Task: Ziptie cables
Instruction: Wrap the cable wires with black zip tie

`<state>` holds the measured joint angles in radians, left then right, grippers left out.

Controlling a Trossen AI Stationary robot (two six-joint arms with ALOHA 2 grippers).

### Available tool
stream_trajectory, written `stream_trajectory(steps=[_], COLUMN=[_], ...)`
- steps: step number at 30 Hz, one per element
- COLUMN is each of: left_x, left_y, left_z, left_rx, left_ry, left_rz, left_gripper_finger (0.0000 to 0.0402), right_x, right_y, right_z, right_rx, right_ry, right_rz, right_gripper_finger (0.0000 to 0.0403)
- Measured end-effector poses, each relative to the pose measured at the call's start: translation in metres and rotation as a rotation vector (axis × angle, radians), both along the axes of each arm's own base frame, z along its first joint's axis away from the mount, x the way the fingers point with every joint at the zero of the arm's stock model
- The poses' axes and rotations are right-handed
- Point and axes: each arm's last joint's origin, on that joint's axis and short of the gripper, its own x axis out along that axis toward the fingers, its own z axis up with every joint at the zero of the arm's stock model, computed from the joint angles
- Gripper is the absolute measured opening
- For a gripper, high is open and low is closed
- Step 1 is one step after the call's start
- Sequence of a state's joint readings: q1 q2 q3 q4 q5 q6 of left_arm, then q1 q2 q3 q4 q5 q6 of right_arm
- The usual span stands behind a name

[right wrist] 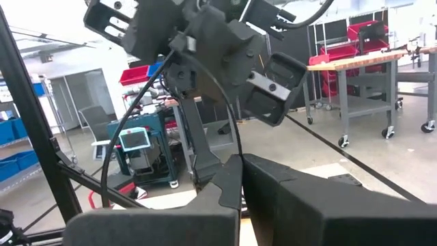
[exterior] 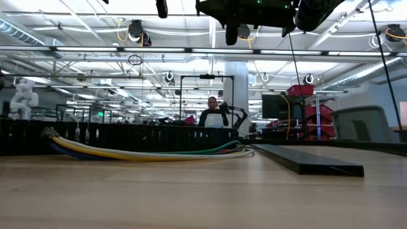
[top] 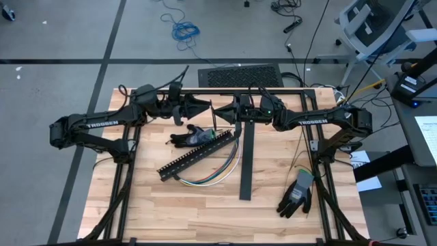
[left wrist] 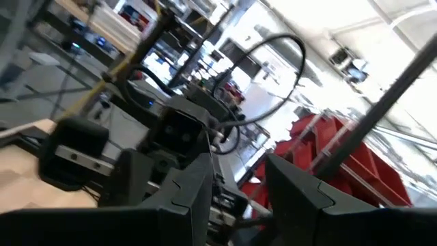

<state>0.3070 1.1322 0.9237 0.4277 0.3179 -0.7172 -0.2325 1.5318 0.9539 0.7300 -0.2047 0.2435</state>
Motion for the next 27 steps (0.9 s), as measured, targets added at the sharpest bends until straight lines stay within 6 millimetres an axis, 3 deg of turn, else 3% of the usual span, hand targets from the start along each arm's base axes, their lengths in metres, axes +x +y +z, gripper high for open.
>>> stream_trajectory(steps=[27], left_x=[0.0068], left_y=[0.0022], left_z=[-0.0052], left_rx=[0.013], left_ry=[0.011], left_rz=[0.029], left_gripper_finger=[0.0133], right_x=[0.0], right_y=[0.0], right_z=[-0.0003], right_rx=[0.007], right_ry=[0.002], right_rz=[0.002], right_gripper_finger=[0.0])
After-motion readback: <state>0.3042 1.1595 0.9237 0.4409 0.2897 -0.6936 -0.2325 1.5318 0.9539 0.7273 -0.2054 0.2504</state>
